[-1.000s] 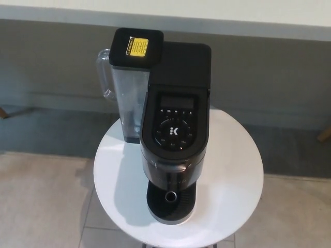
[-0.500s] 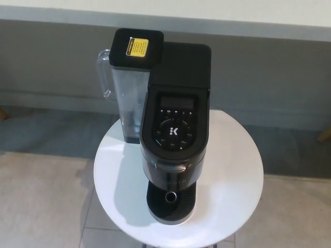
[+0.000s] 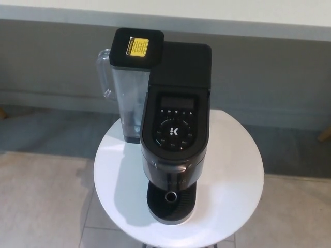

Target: A coffee maker is kept on a small desk and the robot walks towards it and uses its right hand to push down the lid of the coffee maker to close it

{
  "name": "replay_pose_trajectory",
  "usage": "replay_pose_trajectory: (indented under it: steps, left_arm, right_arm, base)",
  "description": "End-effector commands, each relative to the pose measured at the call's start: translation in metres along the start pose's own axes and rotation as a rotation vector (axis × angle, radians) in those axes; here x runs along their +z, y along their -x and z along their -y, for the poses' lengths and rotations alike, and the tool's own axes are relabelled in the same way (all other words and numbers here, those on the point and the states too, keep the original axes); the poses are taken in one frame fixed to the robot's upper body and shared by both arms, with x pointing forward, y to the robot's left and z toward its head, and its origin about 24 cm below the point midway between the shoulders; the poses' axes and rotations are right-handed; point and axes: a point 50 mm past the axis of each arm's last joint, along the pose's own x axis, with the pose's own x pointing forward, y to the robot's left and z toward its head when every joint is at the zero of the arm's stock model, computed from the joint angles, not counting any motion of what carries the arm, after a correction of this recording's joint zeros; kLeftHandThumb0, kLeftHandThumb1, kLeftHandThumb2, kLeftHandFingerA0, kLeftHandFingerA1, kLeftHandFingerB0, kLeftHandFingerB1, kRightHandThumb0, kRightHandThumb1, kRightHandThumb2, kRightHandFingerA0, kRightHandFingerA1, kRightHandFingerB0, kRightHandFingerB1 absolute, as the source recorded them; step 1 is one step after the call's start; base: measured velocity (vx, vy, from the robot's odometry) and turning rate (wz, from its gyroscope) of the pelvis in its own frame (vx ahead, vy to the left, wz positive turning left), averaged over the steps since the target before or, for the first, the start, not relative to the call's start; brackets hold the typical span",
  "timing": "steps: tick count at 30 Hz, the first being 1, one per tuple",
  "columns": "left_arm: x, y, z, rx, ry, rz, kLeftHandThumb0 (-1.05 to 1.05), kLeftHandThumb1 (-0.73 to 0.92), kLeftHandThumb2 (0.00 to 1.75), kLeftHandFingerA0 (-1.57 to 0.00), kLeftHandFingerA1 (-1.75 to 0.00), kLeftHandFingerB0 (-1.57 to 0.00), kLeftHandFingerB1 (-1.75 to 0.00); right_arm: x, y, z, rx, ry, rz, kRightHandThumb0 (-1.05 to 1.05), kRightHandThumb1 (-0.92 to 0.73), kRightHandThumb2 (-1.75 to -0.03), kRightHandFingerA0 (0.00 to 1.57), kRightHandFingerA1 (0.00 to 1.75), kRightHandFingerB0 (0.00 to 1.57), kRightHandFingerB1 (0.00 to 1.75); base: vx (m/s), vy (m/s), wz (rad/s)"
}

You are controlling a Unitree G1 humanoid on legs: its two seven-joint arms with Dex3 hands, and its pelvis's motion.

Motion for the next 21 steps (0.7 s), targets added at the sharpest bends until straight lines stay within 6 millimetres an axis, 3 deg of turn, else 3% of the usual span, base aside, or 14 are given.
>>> replay_pose_trajectory:
  steps: [1,2,3,9,10,15,17,18,19,21]
  left_arm:
    - [0.0124,-0.0002,-0.0115,0.059,-0.034,0.023,-0.92,0.60,0.96,-0.07,-0.58,-0.05,-0.43]
    - [0.0126,0.0001,-0.0132,0.062,-0.034,0.022,-0.92,0.60,0.96,-0.07,-0.58,-0.05,-0.43]
    - [0.0130,0.0002,-0.0139,0.064,-0.036,0.021,-0.89,0.58,0.95,-0.13,-0.61,-0.03,-0.45]
    - [0.0119,-0.0004,-0.0122,0.062,-0.039,0.006,-0.90,0.58,0.95,-0.13,-0.61,-0.03,-0.44]
    - [0.0114,-0.0004,-0.0113,0.060,-0.046,0.006,-0.83,0.57,0.97,-0.10,-0.60,-0.02,-0.43]
    - [0.0103,0.0008,-0.0146,0.058,-0.057,0.006,-0.83,0.58,0.98,-0.11,-0.60,-0.04,-0.43]
    - [0.0110,0.0008,-0.0154,0.059,-0.065,0.006,-0.80,0.58,0.99,-0.10,-0.59,-0.04,-0.43]
    - [0.0075,0.0020,-0.0171,0.062,-0.062,0.002,-0.80,0.58,1.00,-0.06,-0.58,-0.02,-0.43]
    - [0.0073,0.0021,-0.0175,0.063,-0.062,0.003,-0.79,0.58,1.01,-0.06,-0.58,-0.02,-0.43]
    - [0.0073,0.0021,-0.0179,0.067,-0.046,0.001,-0.91,0.61,0.99,-0.06,-0.58,-0.04,-0.38]
  right_arm:
    - [0.0032,-0.0017,0.0084,0.046,-0.098,0.024,-0.86,-0.92,-0.70,0.15,0.54,0.00,0.23]
    - [0.0024,-0.0013,0.0072,0.050,-0.098,0.022,-0.86,-0.92,-0.70,0.15,0.54,0.00,0.23]
    - [0.0018,-0.0012,0.0068,0.055,-0.094,0.020,-0.86,-0.92,-0.70,0.12,0.41,0.00,0.23]
    - [0.0018,-0.0014,0.0077,0.098,-0.107,0.015,-0.88,-0.92,-0.68,0.13,0.40,0.01,0.22]
    - [0.0030,-0.0022,0.0069,0.100,-0.082,0.013,-0.88,-0.72,-1.11,0.12,0.51,0.04,0.20]
    - [0.0025,-0.0019,0.0050,0.108,-0.079,0.011,-0.86,-0.72,-1.10,0.14,0.54,0.04,0.22]
    - [0.0027,-0.0021,0.0048,0.113,-0.086,0.009,-0.86,-0.72,-1.10,0.14,0.54,0.05,0.23]
    - [0.0021,-0.0023,0.0063,0.112,-0.083,0.000,-0.86,-0.92,-0.68,0.21,0.47,0.03,0.23]
    - [0.0021,-0.0022,0.0064,0.115,-0.087,0.003,-0.87,-0.73,-1.09,0.12,0.51,0.06,0.22]
    - [0.0021,-0.0020,0.0064,0.117,-0.086,0.007,-0.87,-0.73,-1.09,0.12,0.52,0.05,0.22]
  base:
    - [0.00,0.000,0.00]
    - [0.00,0.000,0.00]
    - [0.00,0.000,0.00]
    - [0.00,0.000,0.00]
    - [0.00,0.000,0.00]
    - [0.00,0.000,0.00]
    - [0.00,0.000,0.00]
    - [0.00,0.000,0.00]
    - [0.00,0.000,0.00]
    - [0.00,0.000,0.00]
